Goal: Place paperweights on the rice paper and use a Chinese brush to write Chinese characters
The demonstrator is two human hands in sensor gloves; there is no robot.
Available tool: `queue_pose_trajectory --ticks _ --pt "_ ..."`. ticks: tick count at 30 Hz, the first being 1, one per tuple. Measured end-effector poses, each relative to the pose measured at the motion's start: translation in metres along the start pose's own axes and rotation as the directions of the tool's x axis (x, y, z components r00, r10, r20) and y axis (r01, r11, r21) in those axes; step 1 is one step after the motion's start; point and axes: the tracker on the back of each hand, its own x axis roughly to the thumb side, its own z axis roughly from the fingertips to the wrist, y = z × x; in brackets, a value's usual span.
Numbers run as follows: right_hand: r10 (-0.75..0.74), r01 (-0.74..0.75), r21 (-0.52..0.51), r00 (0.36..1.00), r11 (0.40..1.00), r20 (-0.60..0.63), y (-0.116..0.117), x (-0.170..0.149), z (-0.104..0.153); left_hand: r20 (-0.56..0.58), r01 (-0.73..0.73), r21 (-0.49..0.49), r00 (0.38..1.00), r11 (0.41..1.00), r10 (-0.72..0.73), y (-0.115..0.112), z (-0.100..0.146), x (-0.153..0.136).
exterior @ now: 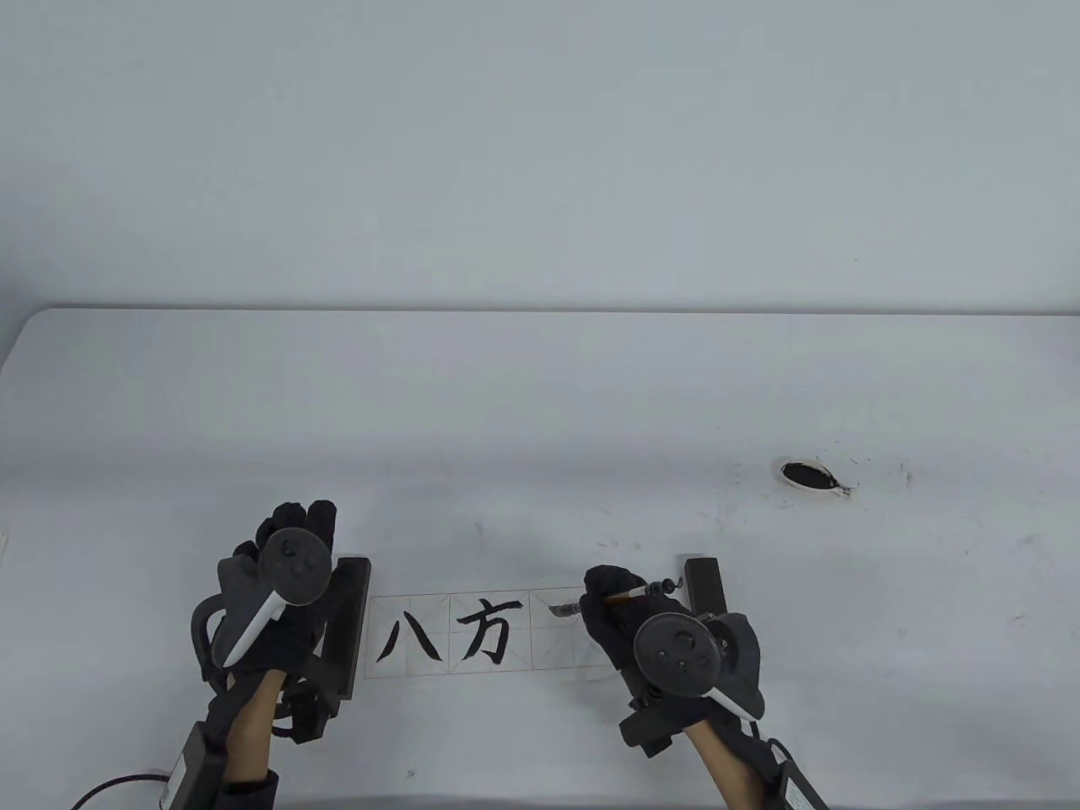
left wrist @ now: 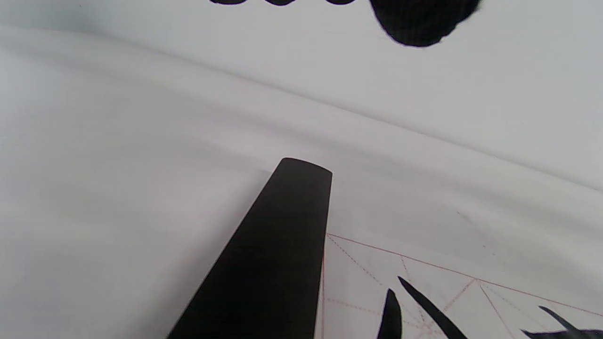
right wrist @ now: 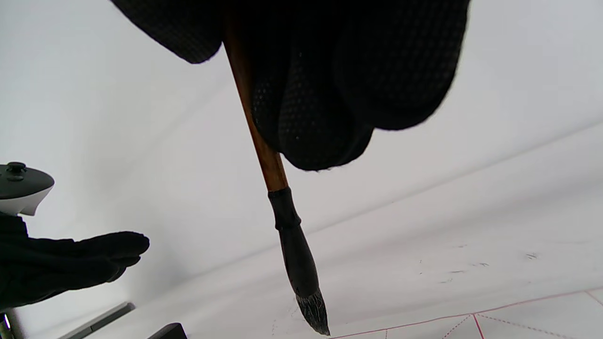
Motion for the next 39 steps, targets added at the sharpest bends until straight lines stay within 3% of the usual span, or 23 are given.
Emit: queue_pose_trajectory --ticks 17,33,36,39 --pt "0.005 -0.003 0.077 1.000 0.997 -0.027 0.009 -0.006 0.000 -0.006 0.007 -0.017 1.000 1.000 -0.007 -0.002 -0.001 0.000" --pt "0.152 -0.153 0.005 0.982 0.988 -0.113 -0.002 -0.012 0.003 -0.006 0.010 -0.024 1.000 1.000 -0.010 -0.002 -0.001 0.001" --pt "0.136 -0.135 0.017 0.986 0.991 -0.095 -0.003 -0.009 0.005 -0.008 0.011 -0.030 1.000 1.000 -0.011 -0.002 -0.001 0.001" --pt "0.021 -0.020 0.027 0.997 0.999 -0.070 -0.001 -0.006 0.007 -0.008 0.012 -0.029 1.000 1.000 -0.012 -0.002 -0.001 0.001"
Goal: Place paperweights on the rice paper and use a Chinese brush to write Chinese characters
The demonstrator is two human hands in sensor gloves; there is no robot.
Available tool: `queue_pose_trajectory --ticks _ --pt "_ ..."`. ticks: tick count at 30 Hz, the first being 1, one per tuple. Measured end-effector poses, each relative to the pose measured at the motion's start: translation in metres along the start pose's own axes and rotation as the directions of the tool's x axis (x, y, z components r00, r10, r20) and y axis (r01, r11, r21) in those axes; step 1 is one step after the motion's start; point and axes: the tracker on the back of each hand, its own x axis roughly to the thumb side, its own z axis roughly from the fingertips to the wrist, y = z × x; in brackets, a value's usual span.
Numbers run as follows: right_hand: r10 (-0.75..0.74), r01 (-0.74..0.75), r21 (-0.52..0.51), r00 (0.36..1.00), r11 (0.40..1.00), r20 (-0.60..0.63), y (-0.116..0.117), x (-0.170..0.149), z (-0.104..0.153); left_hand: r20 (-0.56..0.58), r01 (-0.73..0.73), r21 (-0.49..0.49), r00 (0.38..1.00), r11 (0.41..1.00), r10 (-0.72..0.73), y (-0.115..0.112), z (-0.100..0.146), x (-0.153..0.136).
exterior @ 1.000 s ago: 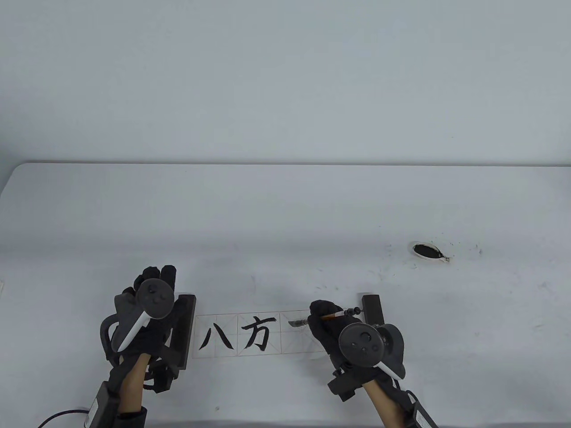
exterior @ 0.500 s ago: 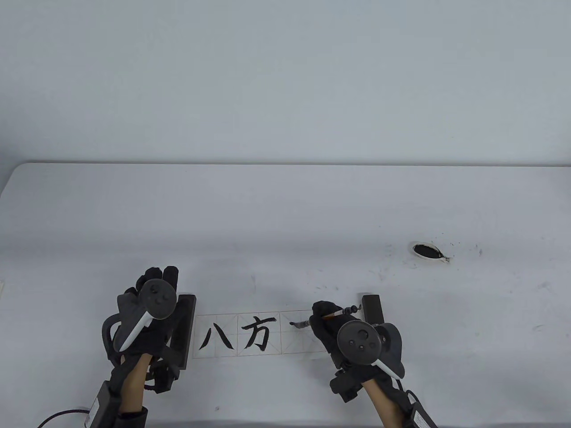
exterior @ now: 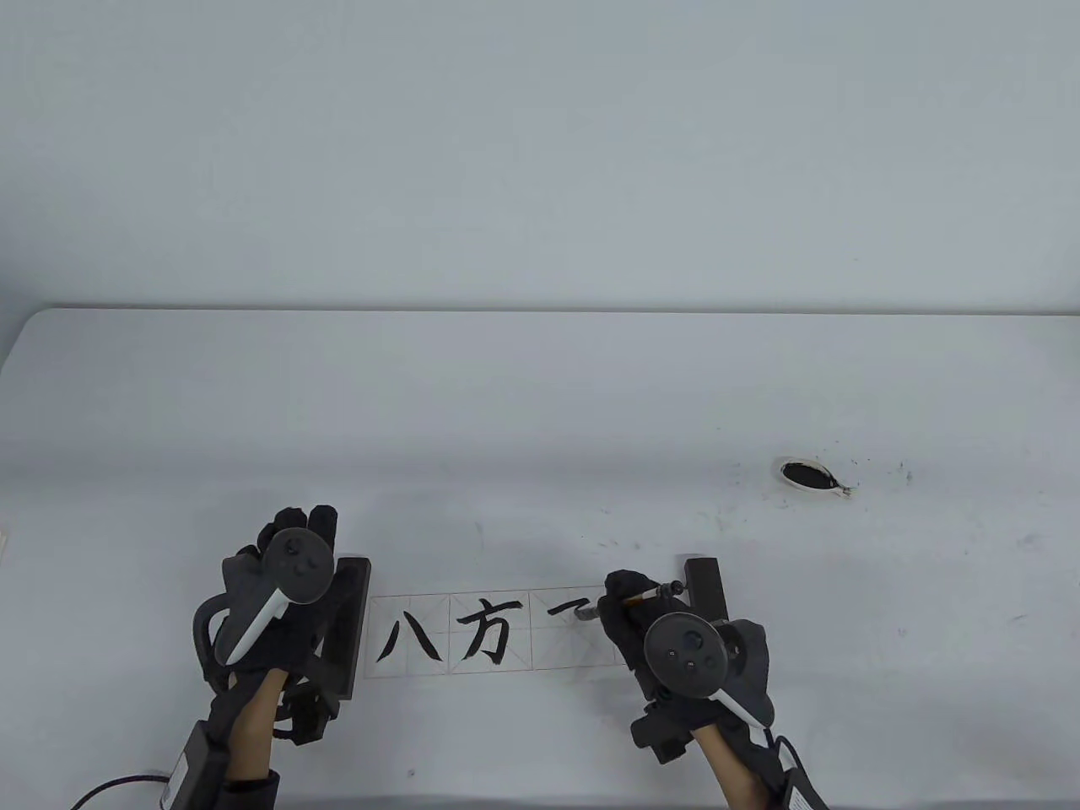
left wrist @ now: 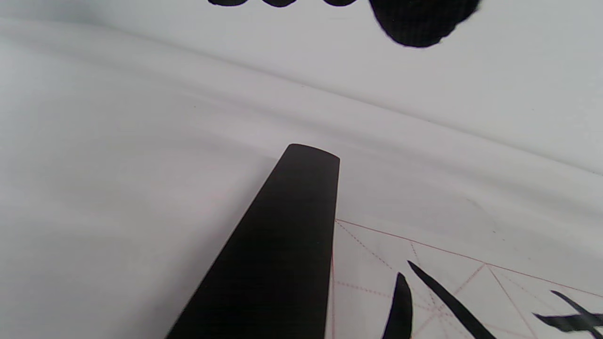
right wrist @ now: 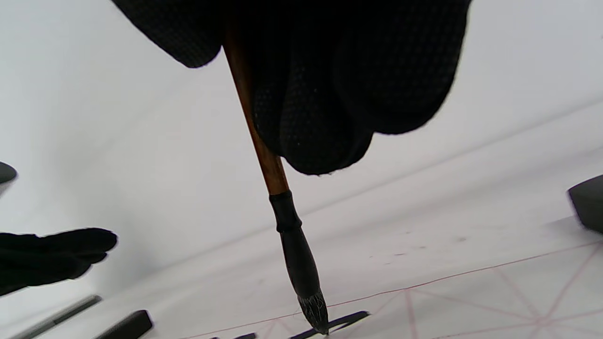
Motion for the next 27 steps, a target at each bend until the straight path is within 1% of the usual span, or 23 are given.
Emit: queue_pose_trajectory --ticks 2,6,12,18,21,24,27 --pt "-0.014 0.014 0.004 1.000 1.000 0.016 0.001 0.002 0.000 0.000 0.000 0.000 1.000 1.000 0.000 0.000 0.000 0.000" --pt "0.016 -0.016 0.014 0.999 1.000 0.033 0.005 0.005 0.001 0.002 0.002 0.000 1.000 1.000 -0.002 0.000 0.000 0.000" --pt "0.062 -0.063 0.035 0.998 0.997 0.032 0.007 0.005 0.001 0.004 0.006 -0.003 1.000 1.000 -0.006 -0.001 0.000 0.001" --pt "0.066 -0.067 0.050 0.998 0.996 0.022 0.005 0.005 0.001 0.004 0.005 -0.004 1.000 1.000 -0.005 -0.001 0.000 0.001" --pt "0.047 -0.047 0.015 0.999 0.999 0.008 0.001 0.003 0.002 0.004 0.006 -0.004 1.000 1.000 -0.006 -0.001 0.000 0.001" --pt "0.057 -0.057 -0.021 0.998 0.998 -0.016 -0.003 0.000 0.002 0.003 0.004 -0.005 1.000 1.000 -0.004 -0.002 0.000 0.001" --pt "0.086 -0.086 -0.014 0.996 0.996 -0.030 -0.003 -0.001 0.002 0.002 0.005 -0.006 1.000 1.000 -0.005 -0.002 0.000 0.001"
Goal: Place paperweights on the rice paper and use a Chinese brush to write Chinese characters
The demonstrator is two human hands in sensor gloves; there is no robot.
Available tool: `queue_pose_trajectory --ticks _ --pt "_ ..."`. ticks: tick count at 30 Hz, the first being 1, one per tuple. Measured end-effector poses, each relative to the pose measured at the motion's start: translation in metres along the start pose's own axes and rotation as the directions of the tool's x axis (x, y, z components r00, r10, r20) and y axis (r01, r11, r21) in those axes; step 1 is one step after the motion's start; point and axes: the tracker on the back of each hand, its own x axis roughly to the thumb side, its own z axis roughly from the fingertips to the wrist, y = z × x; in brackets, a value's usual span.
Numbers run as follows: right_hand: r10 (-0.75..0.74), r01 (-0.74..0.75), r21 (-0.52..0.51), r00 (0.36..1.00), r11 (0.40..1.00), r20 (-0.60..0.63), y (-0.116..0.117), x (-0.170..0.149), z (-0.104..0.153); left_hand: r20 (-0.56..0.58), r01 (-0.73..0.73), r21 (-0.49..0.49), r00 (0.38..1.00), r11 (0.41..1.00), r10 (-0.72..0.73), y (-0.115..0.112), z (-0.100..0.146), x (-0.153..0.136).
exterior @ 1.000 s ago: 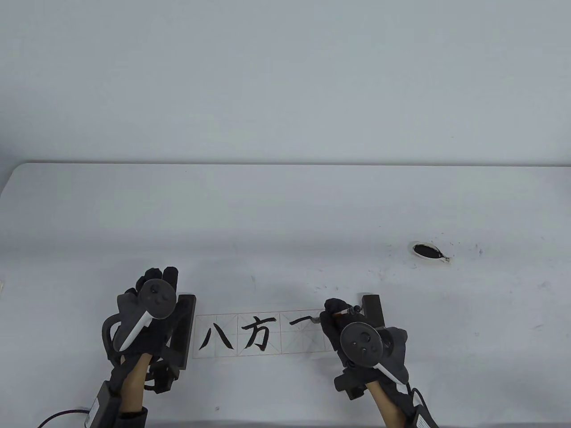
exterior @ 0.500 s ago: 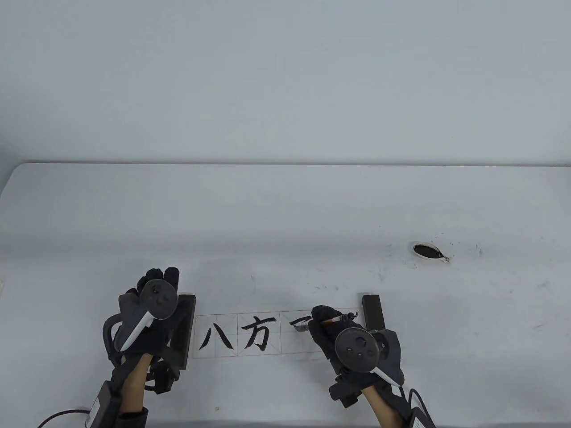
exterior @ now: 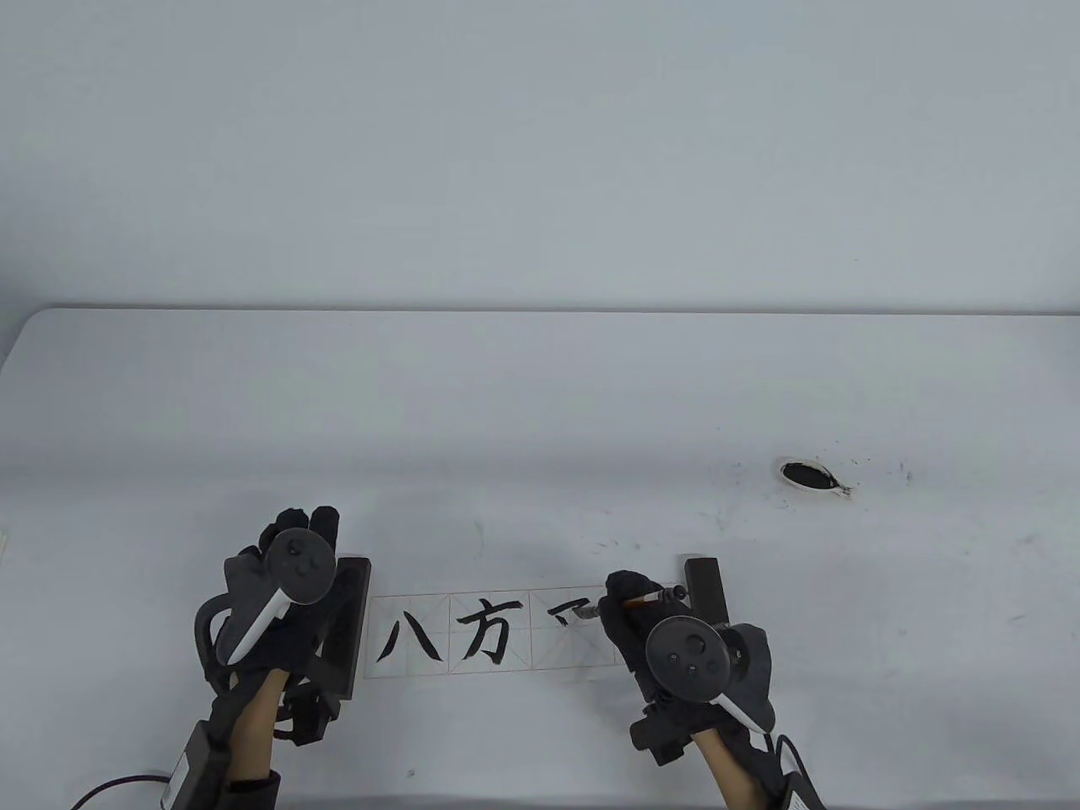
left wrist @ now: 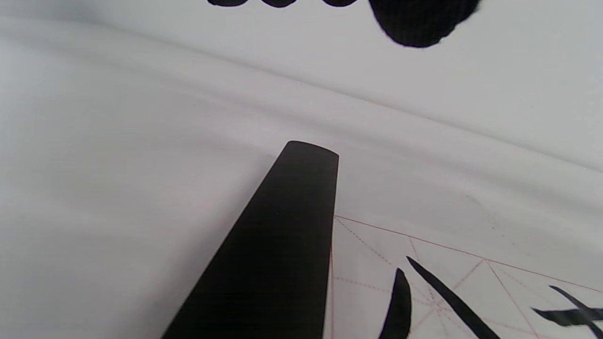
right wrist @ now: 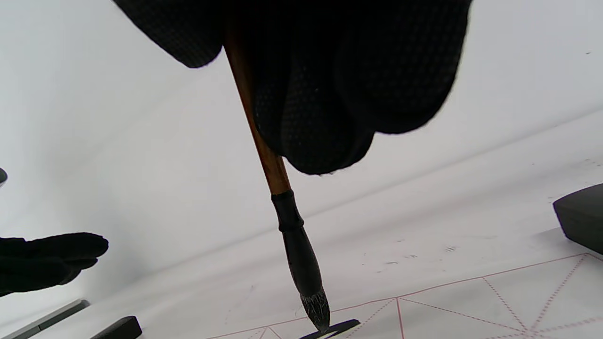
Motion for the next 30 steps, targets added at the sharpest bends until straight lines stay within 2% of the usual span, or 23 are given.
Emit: queue_pose_trajectory --ticks 7,13,18,25,30 --pt "0.055 -0.055 0.009 0.998 0.998 0.003 0.001 0.002 0.001 -0.003 -0.003 0.000 1.000 1.000 0.003 0.000 0.000 -0.001" --pt "-0.098 0.093 0.077 0.993 0.993 0.066 0.002 0.008 0.002 -0.003 -0.002 -0.001 1.000 1.000 0.002 0.000 0.000 -0.001" --pt "-0.137 0.127 0.102 0.986 0.987 0.095 0.008 0.012 0.002 -0.001 0.002 -0.001 1.000 1.000 -0.002 -0.001 -0.001 -0.001" --pt "-0.103 0.095 0.112 0.992 0.989 0.073 0.010 0.011 0.000 0.000 0.005 -0.005 1.000 1.000 -0.005 -0.001 -0.001 0.000" --pt "0.039 -0.039 0.055 0.999 0.998 0.007 -0.003 0.007 0.002 0.000 0.005 -0.005 1.000 1.000 -0.005 -0.001 -0.001 0.000"
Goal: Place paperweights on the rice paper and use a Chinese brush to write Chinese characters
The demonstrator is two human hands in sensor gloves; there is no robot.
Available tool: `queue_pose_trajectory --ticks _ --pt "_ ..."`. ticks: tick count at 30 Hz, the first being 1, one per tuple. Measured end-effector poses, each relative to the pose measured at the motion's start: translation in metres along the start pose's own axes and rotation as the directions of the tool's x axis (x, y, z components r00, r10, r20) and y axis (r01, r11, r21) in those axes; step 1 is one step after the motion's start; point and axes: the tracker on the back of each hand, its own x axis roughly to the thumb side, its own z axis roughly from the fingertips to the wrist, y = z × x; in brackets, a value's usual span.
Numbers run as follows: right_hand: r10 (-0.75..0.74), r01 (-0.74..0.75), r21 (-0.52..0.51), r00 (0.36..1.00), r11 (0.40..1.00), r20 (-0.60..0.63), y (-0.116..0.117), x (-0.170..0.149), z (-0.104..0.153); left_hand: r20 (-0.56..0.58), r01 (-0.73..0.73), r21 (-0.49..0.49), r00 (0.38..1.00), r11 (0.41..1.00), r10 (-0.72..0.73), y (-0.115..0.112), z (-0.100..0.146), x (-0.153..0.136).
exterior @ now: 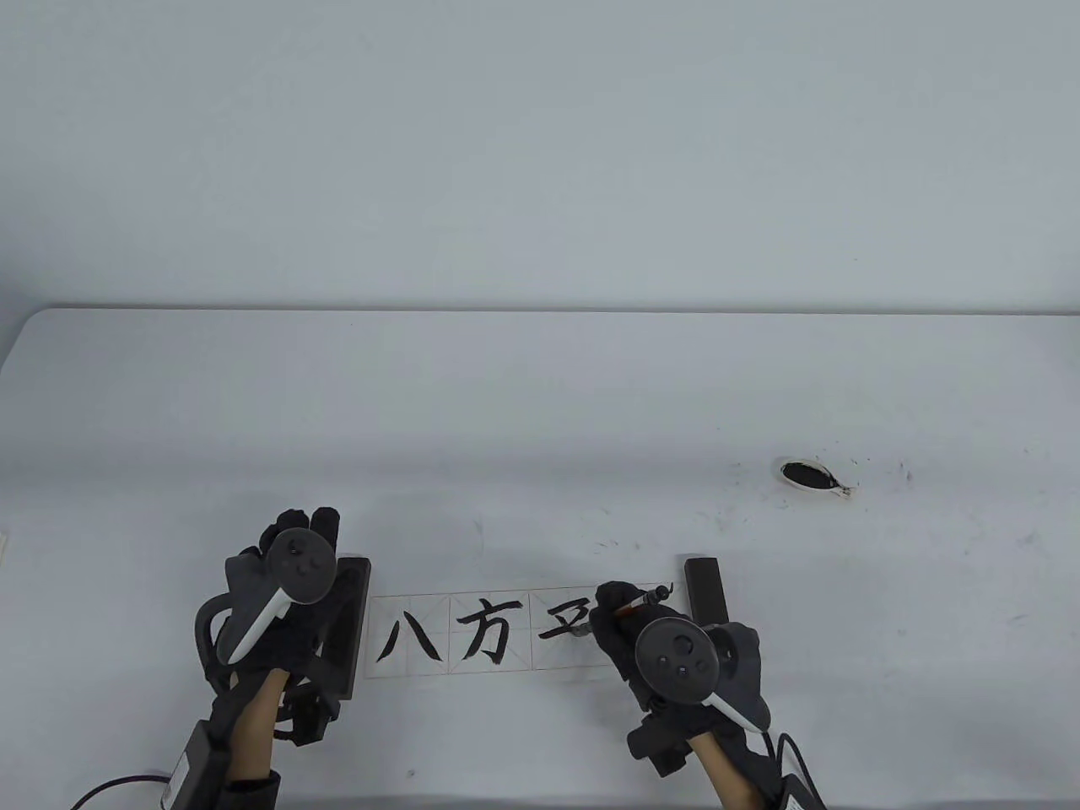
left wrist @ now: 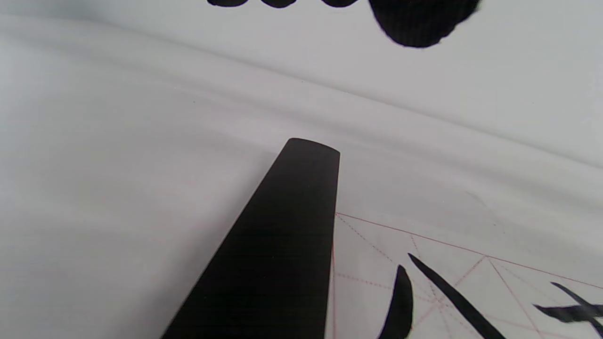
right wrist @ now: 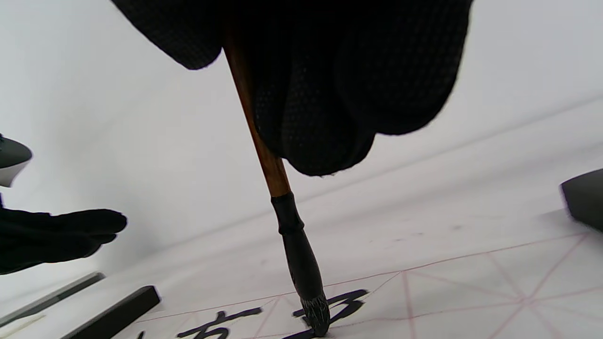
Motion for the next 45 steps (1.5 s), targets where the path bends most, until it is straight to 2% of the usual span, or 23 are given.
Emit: queue_pose_trajectory --ticks 3,7,9,11,16,27,34,45 --pt "0.047 -0.048 -0.013 0.998 0.999 -0.037 -0.006 -0.004 0.001 0.000 0.000 0.000 1.000 1.000 0.000 0.000 0.000 0.000" --pt "0.026 -0.027 -0.018 0.999 0.999 -0.044 -0.009 -0.005 0.001 -0.004 -0.001 -0.004 1.000 1.000 0.001 0.000 0.001 0.000" --pt "-0.022 0.019 -0.091 0.999 0.996 -0.030 -0.009 -0.003 0.003 -0.003 0.000 -0.003 1.000 1.000 0.000 0.000 0.001 0.000" --pt "-0.045 0.043 -0.119 0.999 0.992 -0.016 -0.006 -0.001 0.002 -0.003 -0.001 -0.002 1.000 1.000 0.001 0.000 0.001 0.000" --pt "-0.033 0.033 -0.104 0.999 0.994 -0.001 0.008 0.003 -0.003 -0.001 -0.002 0.000 1.000 1.000 0.002 0.001 0.001 0.000" --pt "-0.012 0.012 -0.053 1.000 0.999 -0.009 0.016 0.003 -0.006 0.003 -0.002 0.002 1.000 1.000 0.002 0.000 0.000 0.001" --pt "-0.034 0.034 -0.044 0.999 0.998 -0.001 0.009 0.004 -0.004 0.001 0.000 -0.001 1.000 1.000 0.000 0.000 0.000 0.000" --pt "-0.065 0.065 0.024 0.998 0.998 0.021 0.003 0.005 -0.004 -0.002 0.000 -0.004 1.000 1.000 0.000 -0.001 0.000 0.000"
